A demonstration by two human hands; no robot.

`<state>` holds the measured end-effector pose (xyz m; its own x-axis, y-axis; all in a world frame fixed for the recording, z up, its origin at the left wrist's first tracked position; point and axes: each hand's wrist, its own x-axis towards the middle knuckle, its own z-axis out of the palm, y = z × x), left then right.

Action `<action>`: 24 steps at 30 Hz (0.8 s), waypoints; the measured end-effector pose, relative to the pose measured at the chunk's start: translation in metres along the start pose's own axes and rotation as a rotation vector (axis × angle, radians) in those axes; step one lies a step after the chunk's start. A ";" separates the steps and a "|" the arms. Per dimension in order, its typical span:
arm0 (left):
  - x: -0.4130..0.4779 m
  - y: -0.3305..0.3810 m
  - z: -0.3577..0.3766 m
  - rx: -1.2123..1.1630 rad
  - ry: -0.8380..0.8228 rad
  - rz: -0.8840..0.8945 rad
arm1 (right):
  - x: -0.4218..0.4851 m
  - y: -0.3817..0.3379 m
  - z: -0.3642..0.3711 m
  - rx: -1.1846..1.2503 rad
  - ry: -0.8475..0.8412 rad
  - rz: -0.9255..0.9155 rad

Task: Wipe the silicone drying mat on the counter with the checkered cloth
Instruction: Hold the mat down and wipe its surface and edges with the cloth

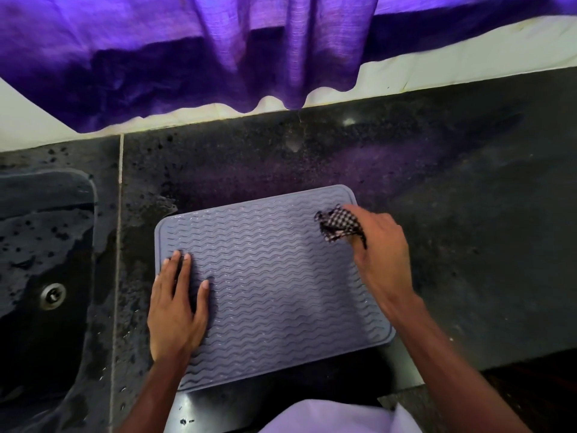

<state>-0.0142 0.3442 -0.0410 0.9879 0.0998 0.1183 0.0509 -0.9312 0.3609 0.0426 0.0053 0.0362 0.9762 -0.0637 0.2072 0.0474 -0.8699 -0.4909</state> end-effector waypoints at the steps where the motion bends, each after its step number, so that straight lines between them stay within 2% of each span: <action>1: 0.000 0.000 0.000 -0.001 -0.005 -0.003 | 0.001 -0.001 0.006 -0.069 -0.037 -0.063; 4: 0.000 -0.001 0.000 -0.001 -0.009 0.000 | -0.006 0.005 0.026 -0.159 -0.109 -0.187; 6: 0.000 -0.001 0.000 -0.001 -0.012 0.001 | -0.017 0.013 0.035 -0.121 -0.075 -0.219; 9: 0.000 -0.002 0.001 0.006 -0.020 -0.005 | -0.023 0.017 0.038 -0.060 -0.049 -0.198; 14: 0.001 -0.001 -0.001 -0.004 -0.022 0.000 | 0.016 0.010 0.025 0.050 -0.224 -0.107; 19: 0.000 -0.001 -0.001 -0.005 -0.030 0.004 | 0.067 -0.005 0.036 0.060 -0.207 -0.138; 24: 0.000 -0.003 0.000 -0.002 -0.041 0.001 | 0.059 0.003 0.048 0.055 -0.141 -0.180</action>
<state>-0.0148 0.3468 -0.0416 0.9931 0.0842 0.0810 0.0493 -0.9305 0.3630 0.1103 0.0225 0.0061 0.9707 0.1625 0.1770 0.2310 -0.8330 -0.5027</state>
